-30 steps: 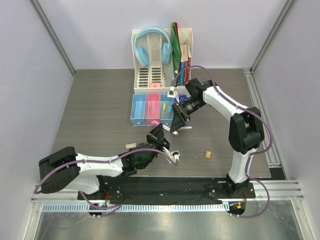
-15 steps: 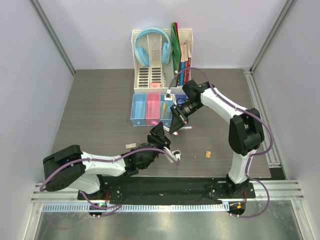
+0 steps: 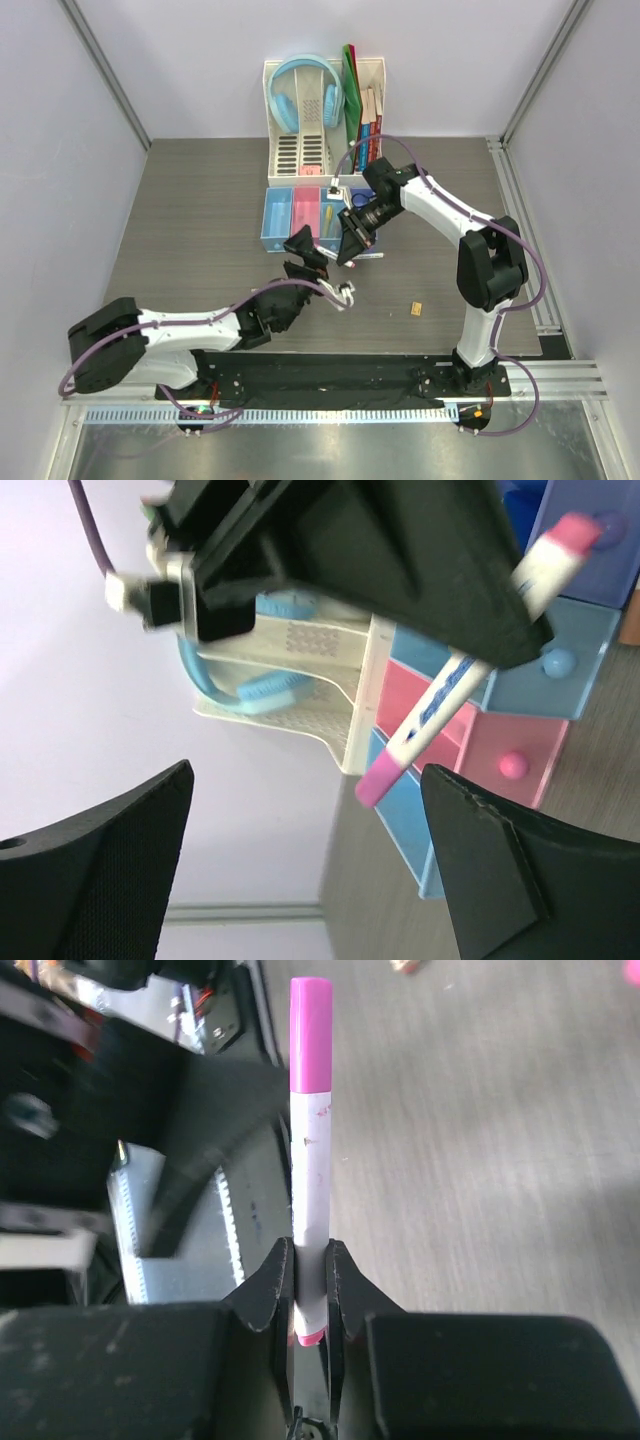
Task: Sort the stationery into containers
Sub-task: Place the pen in the storage box.
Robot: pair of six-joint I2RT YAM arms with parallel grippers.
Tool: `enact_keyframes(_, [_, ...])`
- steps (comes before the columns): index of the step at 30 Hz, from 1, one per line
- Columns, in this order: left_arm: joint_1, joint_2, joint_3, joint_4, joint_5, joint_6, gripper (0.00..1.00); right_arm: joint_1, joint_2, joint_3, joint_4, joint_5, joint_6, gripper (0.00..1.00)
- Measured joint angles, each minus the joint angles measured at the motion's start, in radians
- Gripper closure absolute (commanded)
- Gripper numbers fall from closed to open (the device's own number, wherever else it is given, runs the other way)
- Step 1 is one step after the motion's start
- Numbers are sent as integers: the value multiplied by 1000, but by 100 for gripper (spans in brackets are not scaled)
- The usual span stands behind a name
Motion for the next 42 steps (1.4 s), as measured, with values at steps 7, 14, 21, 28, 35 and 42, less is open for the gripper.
enact_keyframes(7, [220,-283,63,-364,48,-298,11,1,8,58,125,146,144,99])
enact_keyframes(14, [369,-365,116,-718,223,-515,11,21,90,164,338,396,351,99])
enact_keyframes(21, [489,-307,116,-953,359,-641,10,53,245,308,442,586,487,99])
enact_keyframes(28, [546,-308,118,-1064,445,-724,10,60,330,408,560,713,630,99])
enact_keyframes(35, [568,-351,118,-1092,465,-744,10,60,304,293,754,808,759,99])
enact_keyframes(42, [587,-351,124,-1109,476,-744,10,115,261,115,837,854,816,99])
